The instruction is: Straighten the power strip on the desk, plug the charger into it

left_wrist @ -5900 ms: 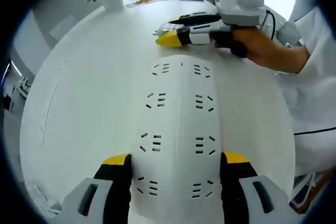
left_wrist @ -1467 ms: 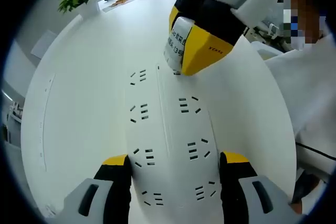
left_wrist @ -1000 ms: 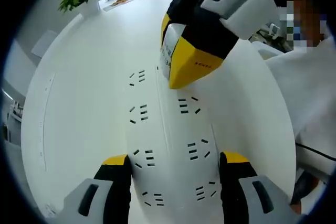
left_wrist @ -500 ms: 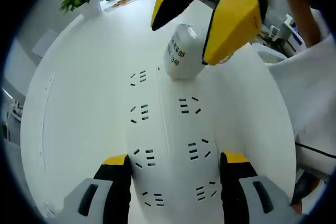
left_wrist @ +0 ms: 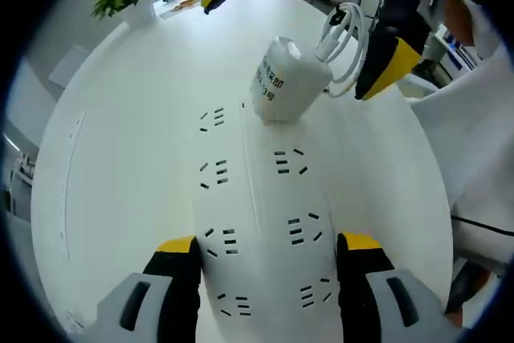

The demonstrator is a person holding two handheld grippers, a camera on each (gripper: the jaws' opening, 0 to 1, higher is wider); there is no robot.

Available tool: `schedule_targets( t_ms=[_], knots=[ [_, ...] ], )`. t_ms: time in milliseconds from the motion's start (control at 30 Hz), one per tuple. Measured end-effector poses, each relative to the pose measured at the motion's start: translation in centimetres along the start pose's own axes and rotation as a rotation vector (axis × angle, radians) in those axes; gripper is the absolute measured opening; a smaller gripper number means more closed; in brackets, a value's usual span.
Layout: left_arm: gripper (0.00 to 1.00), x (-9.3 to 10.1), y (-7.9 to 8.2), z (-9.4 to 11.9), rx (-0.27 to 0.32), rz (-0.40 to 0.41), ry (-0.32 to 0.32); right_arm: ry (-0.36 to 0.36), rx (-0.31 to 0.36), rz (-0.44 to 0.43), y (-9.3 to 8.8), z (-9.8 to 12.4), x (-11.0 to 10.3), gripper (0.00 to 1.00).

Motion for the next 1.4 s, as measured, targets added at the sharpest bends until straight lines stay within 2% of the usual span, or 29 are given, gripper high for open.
schedule_targets(
  t_ms=[100, 167, 200, 233, 300, 367, 433, 467, 567, 800, 900, 1000, 1033, 1067, 1233, 1333, 1400],
  knots=[
    [0.7, 0.0, 0.0, 0.0, 0.0, 0.001, 0.0, 0.051, -0.008, 0.02, -0.3, -0.3, -0.1, 0.37],
    [0.7, -0.1, 0.0, 0.0, 0.0, 0.001, 0.0, 0.067, -0.006, 0.055, -0.3, -0.6, -0.1, 0.35],
    [0.7, -0.1, 0.1, 0.0, -0.001, 0.002, 0.0, 0.094, -0.018, 0.104, -0.4, -0.7, -0.3, 0.31],
    [0.7, -0.1, 0.1, 0.0, -0.001, 0.003, 0.0, 0.107, -0.021, 0.116, -0.4, -0.8, -0.4, 0.27],
    [0.7, -0.1, 0.1, 0.0, 0.0, 0.003, 0.0, 0.093, -0.016, 0.135, -0.3, -0.8, -0.1, 0.27],
    [0.7, -0.1, 0.1, 0.0, -0.002, 0.004, 0.0, 0.114, -0.025, 0.058, -0.2, -0.8, 0.0, 0.28],
    [0.7, -0.1, 0.2, 0.0, -0.003, 0.004, 0.0, 0.134, -0.009, -0.017, 0.2, -0.6, 0.0, 0.35],
    [0.7, -0.2, 0.2, 0.0, -0.003, 0.004, 0.0, 0.131, -0.007, -0.016, 0.4, -0.5, 0.2, 0.4],
    [0.7, -0.2, 0.2, 0.0, -0.002, 0.004, 0.0, 0.123, -0.002, -0.004, 0.6, -0.2, 0.2, 0.36],
    [0.7, -0.3, 0.2, 0.0, -0.002, 0.004, 0.0, 0.125, -0.012, -0.03, 1.1, -0.2, -0.1, 0.35],
    [0.7, -0.4, 0.3, -0.1, -0.001, 0.004, 0.0, 0.154, 0.049, -0.086, 2.0, 0.2, -0.4, 0.34],
    [0.7, -0.4, 0.3, -0.1, -0.001, 0.004, -0.001, 0.124, 0.028, -0.044, 1.7, -0.2, 0.0, 0.34],
    [0.7, -0.4, 0.3, -0.1, -0.001, 0.004, 0.0, 0.111, -0.02, -0.034, 1.1, -0.4, 0.0, 0.35],
    [0.7, -0.4, 0.3, -0.1, -0.001, 0.004, -0.001, 0.103, -0.031, -0.011, 0.9, -0.5, 0.1, 0.35],
    [0.7, -0.4, 0.3, -0.1, 0.0, 0.005, 0.0, 0.096, -0.066, 0.092, 0.6, -0.8, -0.7, 0.31],
    [0.7, -0.4, 0.3, -0.1, 0.001, 0.005, -0.001, 0.102, -0.07, 0.109, 0.8, -0.8, -1.0, 0.24],
    [0.7, -0.4, 0.3, -0.1, 0.002, 0.005, -0.001, 0.094, -0.065, 0.14, 0.8, -0.9, -1.0, 0.24]
  ],
)
Point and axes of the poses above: the point that each gripper's makers call its tool centre point, and the gripper's own axes: z roughly backward along the fingers, x roughly to its right, y roughly out of its top, the point moved 7 cm from there along z, roughly backward along the fingers, and after that the axes turned 4 degrees about -z, right-handed, at the moved point
